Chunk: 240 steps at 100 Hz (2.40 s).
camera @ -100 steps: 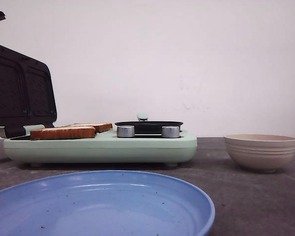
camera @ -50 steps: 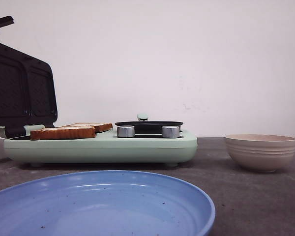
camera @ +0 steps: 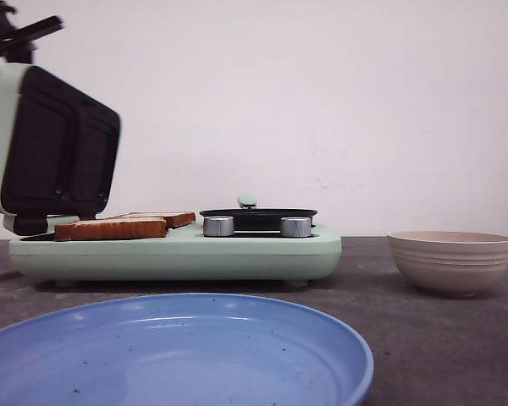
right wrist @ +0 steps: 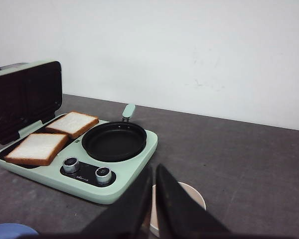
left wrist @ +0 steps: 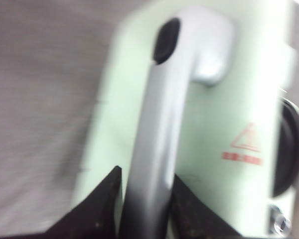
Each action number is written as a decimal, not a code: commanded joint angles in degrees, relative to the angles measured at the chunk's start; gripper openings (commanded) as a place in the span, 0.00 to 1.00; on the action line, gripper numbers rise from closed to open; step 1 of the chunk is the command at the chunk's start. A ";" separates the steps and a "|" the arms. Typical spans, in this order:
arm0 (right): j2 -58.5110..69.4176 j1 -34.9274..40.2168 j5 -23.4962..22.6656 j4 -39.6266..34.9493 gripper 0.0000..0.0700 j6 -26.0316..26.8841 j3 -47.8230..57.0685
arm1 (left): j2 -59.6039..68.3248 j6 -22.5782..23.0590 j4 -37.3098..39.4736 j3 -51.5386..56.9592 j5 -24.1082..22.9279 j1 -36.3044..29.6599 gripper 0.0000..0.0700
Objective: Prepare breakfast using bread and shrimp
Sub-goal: 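Swing the lid down over the bread with the left gripper and release, then grasp the rim of the cream shrimp bowl with the right gripper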
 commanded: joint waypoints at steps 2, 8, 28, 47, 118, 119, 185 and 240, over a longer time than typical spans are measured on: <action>-0.09 0.46 0.20 0.55 0.00 0.61 0.26 | 1.81 -0.94 1.49 1.14 -0.09 -1.20 0.00; -0.09 0.46 0.20 0.55 0.00 0.61 0.26 | 1.84 -0.92 1.73 1.14 -0.11 -2.36 0.00; -0.09 0.46 0.17 0.52 0.00 0.61 0.26 | 1.99 -0.72 4.48 1.14 -3.06 -7.19 0.00; -0.09 0.46 0.17 0.55 0.00 0.70 0.26 | 3.69 0.37 6.80 1.14 -7.54 -12.35 0.00; -0.09 0.46 0.17 -1.62 0.00 2.36 0.26 | 12.87 0.13 6.69 1.11 -8.52 -20.57 0.24; -0.09 0.46 0.20 -1.64 0.00 2.36 0.26 | 12.85 0.11 6.75 1.14 -8.52 -20.57 0.28; 0.37 0.46 2.56 4.46 0.00 8.31 -5.90 | -8.81 0.61 12.28 1.36 -8.48 -24.59 0.38; 28.17 -3.72 -3.91 24.00 0.00 17.77 -2.82 | -45.92 6.38 0.42 1.33 -17.11 -38.53 0.15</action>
